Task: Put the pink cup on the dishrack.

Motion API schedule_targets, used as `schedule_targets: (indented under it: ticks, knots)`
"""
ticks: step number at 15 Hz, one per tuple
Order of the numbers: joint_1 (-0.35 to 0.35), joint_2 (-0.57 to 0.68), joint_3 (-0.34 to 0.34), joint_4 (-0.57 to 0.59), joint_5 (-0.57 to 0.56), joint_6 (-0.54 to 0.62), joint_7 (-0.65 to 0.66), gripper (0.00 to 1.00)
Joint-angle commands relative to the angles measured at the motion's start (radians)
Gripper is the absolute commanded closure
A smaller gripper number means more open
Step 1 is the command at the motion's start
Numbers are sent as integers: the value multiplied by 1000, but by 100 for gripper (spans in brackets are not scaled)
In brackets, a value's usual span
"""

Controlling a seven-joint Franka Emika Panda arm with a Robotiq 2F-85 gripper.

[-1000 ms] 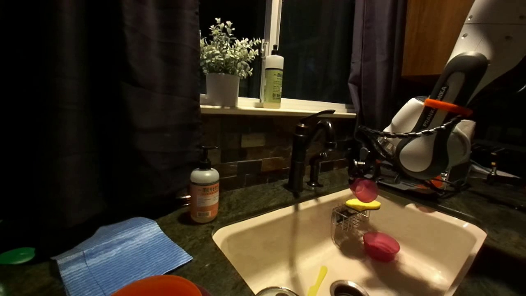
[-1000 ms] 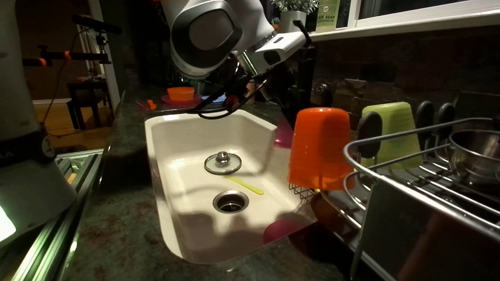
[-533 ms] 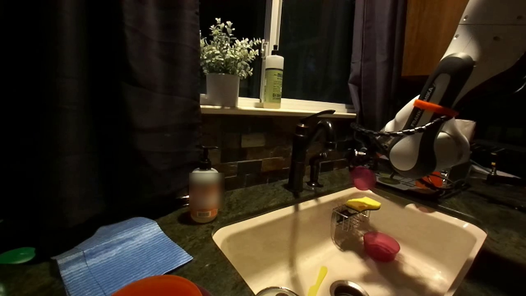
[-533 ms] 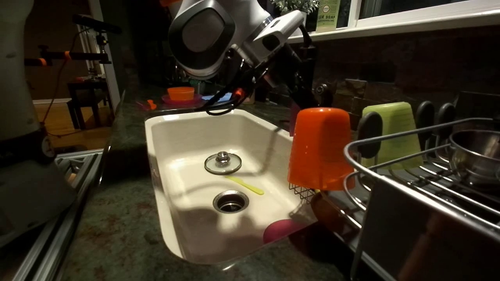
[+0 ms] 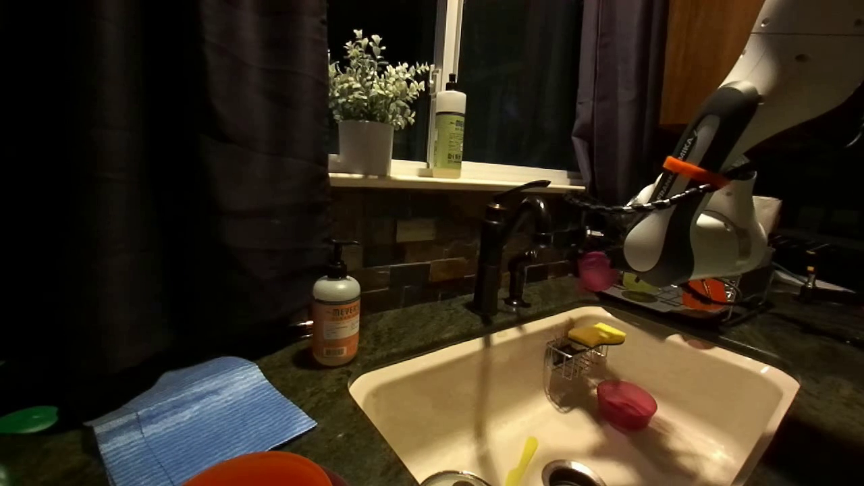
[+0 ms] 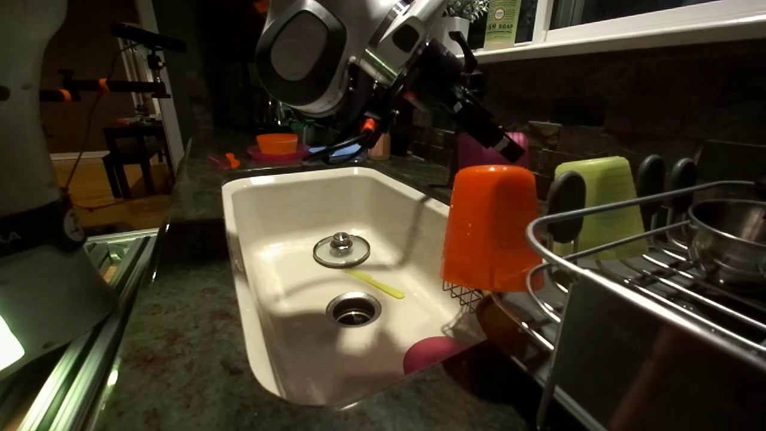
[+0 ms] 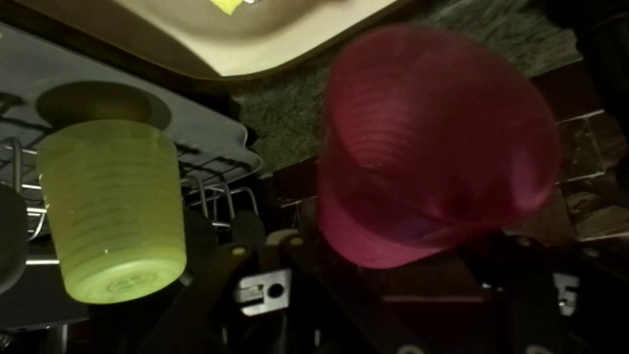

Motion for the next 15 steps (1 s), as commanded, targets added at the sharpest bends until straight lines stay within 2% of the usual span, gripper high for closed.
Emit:
schedule_targets:
  ticks: [1, 7, 11, 12, 13, 14, 15]
  knots:
    - [59, 15, -46, 7, 92, 44, -63, 57]
    - [103, 51, -102, 63, 228, 69, -171, 57]
    - [107, 98, -112, 97, 303, 103, -215, 57]
    - [105, 110, -112, 104, 317, 113, -223, 57]
    - [84, 57, -97, 89, 267, 87, -210, 57]
    - [83, 64, -96, 92, 270, 89, -212, 32]
    - [83, 64, -96, 92, 270, 89, -212, 32]
